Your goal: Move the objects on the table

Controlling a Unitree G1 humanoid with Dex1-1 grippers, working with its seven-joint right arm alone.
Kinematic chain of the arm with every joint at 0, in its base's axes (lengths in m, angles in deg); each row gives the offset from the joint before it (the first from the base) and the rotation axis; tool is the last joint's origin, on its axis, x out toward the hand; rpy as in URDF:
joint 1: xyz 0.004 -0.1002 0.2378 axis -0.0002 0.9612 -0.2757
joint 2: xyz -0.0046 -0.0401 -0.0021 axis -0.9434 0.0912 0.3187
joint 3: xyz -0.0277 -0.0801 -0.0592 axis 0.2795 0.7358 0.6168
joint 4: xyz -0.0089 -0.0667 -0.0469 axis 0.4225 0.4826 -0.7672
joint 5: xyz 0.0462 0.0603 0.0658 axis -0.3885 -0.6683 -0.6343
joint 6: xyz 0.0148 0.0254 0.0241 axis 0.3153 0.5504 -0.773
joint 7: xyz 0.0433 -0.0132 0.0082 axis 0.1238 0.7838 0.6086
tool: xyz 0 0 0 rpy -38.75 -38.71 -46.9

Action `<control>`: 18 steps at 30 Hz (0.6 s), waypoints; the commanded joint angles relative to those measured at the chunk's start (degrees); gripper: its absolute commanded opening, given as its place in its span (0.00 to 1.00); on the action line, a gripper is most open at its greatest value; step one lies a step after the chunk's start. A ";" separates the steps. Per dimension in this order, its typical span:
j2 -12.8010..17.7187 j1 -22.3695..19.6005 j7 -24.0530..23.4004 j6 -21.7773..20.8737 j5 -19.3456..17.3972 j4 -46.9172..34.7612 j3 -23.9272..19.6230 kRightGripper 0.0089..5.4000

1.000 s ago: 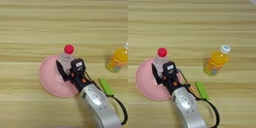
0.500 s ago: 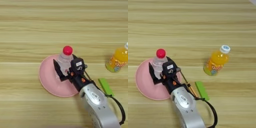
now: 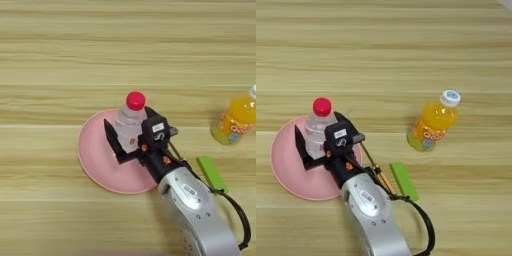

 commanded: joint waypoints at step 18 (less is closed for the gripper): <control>-0.62 -2.16 -0.39 0.52 -0.67 -7.46 -0.15 0.99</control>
